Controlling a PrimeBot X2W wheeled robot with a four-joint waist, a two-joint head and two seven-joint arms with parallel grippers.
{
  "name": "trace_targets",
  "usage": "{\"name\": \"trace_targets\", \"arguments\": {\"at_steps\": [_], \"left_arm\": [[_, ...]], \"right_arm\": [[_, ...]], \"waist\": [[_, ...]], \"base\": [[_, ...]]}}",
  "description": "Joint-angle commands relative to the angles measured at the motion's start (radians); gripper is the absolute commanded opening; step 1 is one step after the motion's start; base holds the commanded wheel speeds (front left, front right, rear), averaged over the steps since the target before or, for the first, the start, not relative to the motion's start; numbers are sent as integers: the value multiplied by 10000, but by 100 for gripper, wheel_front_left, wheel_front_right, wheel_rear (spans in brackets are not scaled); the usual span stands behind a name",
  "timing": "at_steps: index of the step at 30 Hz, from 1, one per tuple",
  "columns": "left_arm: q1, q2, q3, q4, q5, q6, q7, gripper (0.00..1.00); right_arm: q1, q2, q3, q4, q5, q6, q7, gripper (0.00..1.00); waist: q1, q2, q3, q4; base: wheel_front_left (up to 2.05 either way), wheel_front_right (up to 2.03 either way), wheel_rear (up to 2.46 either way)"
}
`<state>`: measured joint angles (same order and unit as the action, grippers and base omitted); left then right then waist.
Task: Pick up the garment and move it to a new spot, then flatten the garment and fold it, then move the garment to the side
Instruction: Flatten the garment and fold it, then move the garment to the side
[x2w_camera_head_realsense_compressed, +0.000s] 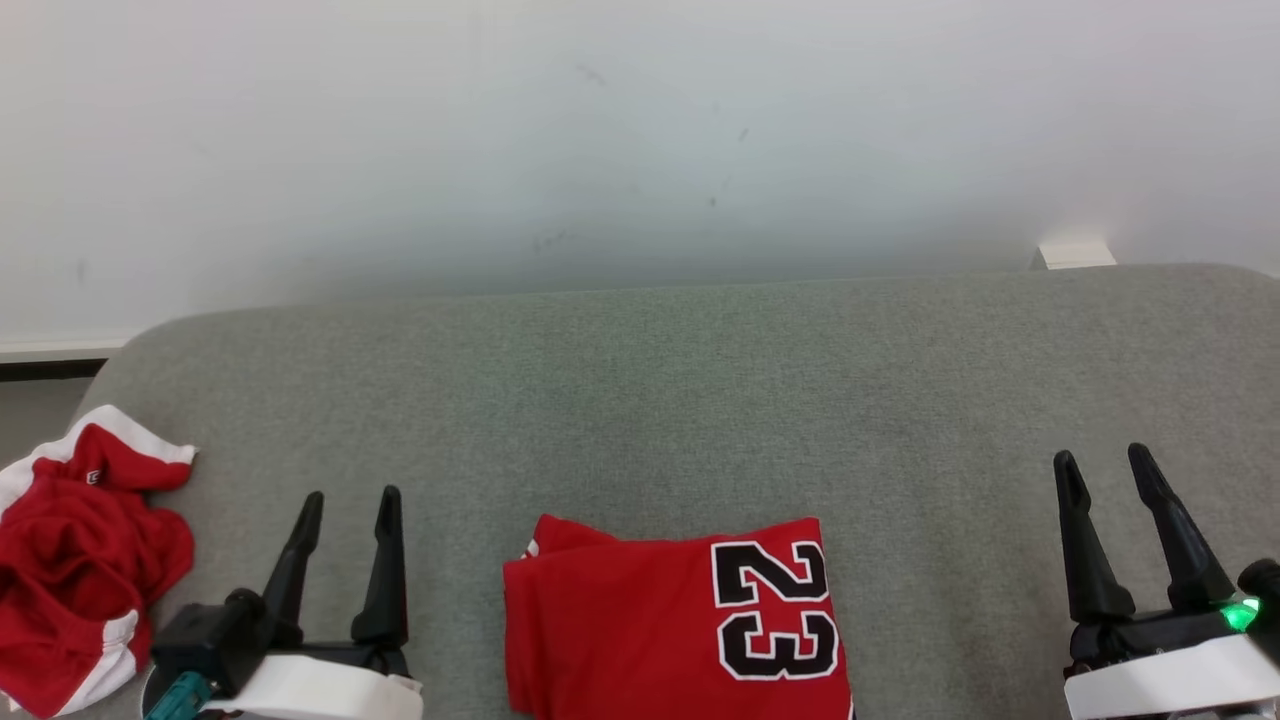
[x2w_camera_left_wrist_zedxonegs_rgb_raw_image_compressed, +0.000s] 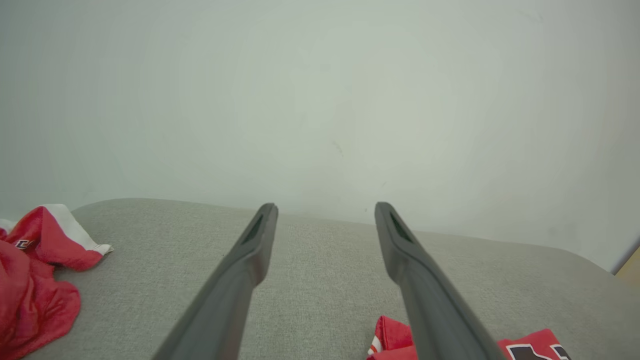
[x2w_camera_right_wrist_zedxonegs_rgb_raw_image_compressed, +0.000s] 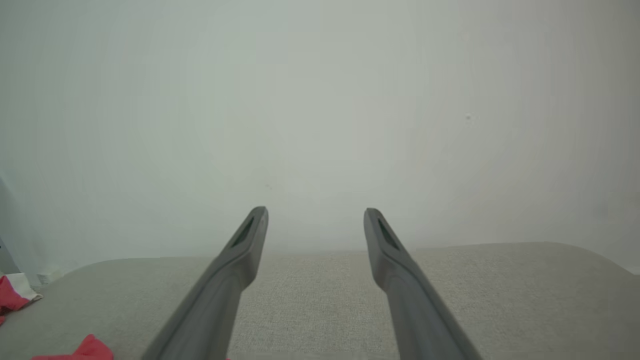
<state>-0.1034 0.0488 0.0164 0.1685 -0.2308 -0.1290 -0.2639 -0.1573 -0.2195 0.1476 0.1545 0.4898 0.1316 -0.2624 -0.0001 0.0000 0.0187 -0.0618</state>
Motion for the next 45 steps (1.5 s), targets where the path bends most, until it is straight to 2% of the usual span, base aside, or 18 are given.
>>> {"name": "trace_targets", "arguments": {"at_steps": [1,5,12,22,26,32,42,43,44,45], "left_arm": [[89,38,27,27,97,-22,-1,100],[145,38,29,55,55,-22,-1,100],[58,37,-7,107,29,-23,-1,100],[-24,37,-59,28,16,-22,-1,100],[-125,36,-124,49,-48,-24,-1,100],[-234,37,-229,18,-179,-9,-1,100],[-321,36,-298,20,-325,-10,-1,100],[-325,37,-299,15,-325,-9,-1,100],[-333,36,-313,16,-334,-10,-1,100],[-334,39,-311,18,-341,-10,-1,100]], "right_arm": [[263,115,-144,-156,-111,-20,-23,100],[669,390,-366,-345,-268,-20,-24,100],[688,445,-316,-318,-387,-20,-25,100],[291,225,522,371,119,-20,116,100],[-226,59,1257,1018,334,-20,958,100],[-797,321,2152,2076,968,-20,2829,100],[-827,563,2459,3484,1921,-20,5315,100],[-778,581,2535,3517,2025,-20,5515,98],[-731,602,2565,3541,2121,-20,5664,80],[-705,605,2607,3549,2168,-18,5795,74]], "waist": [[1,0,-2,-102],[1,0,8,-166],[1,0,47,-94],[1,0,200,123],[1,0,343,284],[1,0,499,789],[1,0,793,1710],[1,0,812,1770],[1,0,828,1834],[1,0,841,1885]], "base": [[0,0,0],[0,0,0],[0,0,0],[0,0,0],[0,0,0],[0,0,0],[0,0,0],[0,0,0],[0,0,0],[0,0,0]]}}
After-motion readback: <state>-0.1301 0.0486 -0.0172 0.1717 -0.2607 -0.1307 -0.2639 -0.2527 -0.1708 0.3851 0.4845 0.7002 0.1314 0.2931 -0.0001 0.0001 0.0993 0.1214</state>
